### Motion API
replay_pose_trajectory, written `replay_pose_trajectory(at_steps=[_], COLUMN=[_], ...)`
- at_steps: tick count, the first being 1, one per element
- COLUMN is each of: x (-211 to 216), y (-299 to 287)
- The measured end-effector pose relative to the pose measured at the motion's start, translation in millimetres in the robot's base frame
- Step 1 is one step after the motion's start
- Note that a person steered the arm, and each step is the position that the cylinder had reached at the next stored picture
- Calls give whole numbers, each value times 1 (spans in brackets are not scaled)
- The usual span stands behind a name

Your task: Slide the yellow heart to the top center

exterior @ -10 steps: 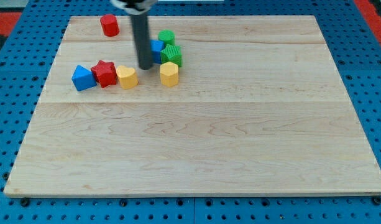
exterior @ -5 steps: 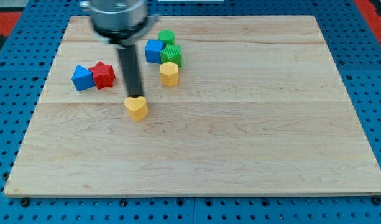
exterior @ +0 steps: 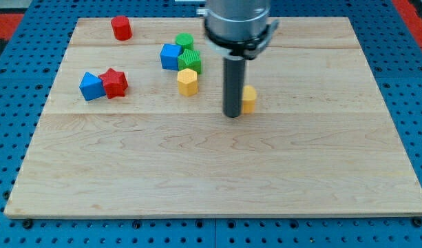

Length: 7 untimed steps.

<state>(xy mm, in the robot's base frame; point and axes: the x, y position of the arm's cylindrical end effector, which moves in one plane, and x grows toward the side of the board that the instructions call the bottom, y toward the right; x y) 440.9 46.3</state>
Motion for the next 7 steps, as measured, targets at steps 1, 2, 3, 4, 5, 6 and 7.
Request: replay_pose_trajectory(at_steps=[1, 2, 3, 4, 5, 6, 7], x=[0, 20, 40, -4, -40, -92, -139], y=[27, 27, 29, 29, 49, 48, 30])
